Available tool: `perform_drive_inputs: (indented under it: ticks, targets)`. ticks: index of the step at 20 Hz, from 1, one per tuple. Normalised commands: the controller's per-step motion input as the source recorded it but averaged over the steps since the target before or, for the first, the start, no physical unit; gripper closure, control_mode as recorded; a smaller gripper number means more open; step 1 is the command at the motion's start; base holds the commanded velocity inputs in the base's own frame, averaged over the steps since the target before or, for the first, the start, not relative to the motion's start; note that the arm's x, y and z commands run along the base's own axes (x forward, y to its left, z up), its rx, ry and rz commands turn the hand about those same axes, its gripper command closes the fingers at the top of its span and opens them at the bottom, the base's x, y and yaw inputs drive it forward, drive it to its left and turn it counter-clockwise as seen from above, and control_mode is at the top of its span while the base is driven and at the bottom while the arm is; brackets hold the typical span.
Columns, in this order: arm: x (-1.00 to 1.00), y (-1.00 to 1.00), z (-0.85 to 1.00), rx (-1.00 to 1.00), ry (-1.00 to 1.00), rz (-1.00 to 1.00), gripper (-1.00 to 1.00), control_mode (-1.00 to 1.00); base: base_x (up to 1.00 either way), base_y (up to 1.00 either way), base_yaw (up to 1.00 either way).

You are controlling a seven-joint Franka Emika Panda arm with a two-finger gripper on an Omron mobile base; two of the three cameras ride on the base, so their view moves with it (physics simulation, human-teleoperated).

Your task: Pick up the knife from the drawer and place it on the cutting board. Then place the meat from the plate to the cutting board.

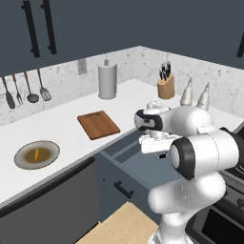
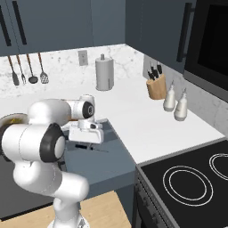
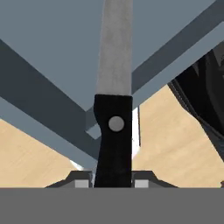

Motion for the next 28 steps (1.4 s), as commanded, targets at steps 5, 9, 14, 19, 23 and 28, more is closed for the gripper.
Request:
perform_drive_inputs:
  ticks: [5,9,14,19,23,28]
  targets:
    - [-0.15,0.16,0.89,-0.01,0.19,0.0,1.0,-1.0,0.0,0.0,0.0]
    - [-0.2,0.12,0.59,-0.01,0.01,0.01,1.0,-1.0,0.0,0.0,0.0]
    - [-0.3,0.01,0.41,0.05,-0.41,0.0,1.0,-1.0,0.0,0.0,0.0]
    - [-0.02,0.3,0.39,0.0,-0.67,0.0,1.0,-1.0,0.0,0.0,0.0]
    - [0.04,0.39,0.5,0.0,-0.72,0.05,1.0,-1.0,0.0,0.0,0.0]
    - [0.57,0.31,-0.03,0.0,-0.53,0.3,1.0,-1.0,0.0,0.0,0.0]
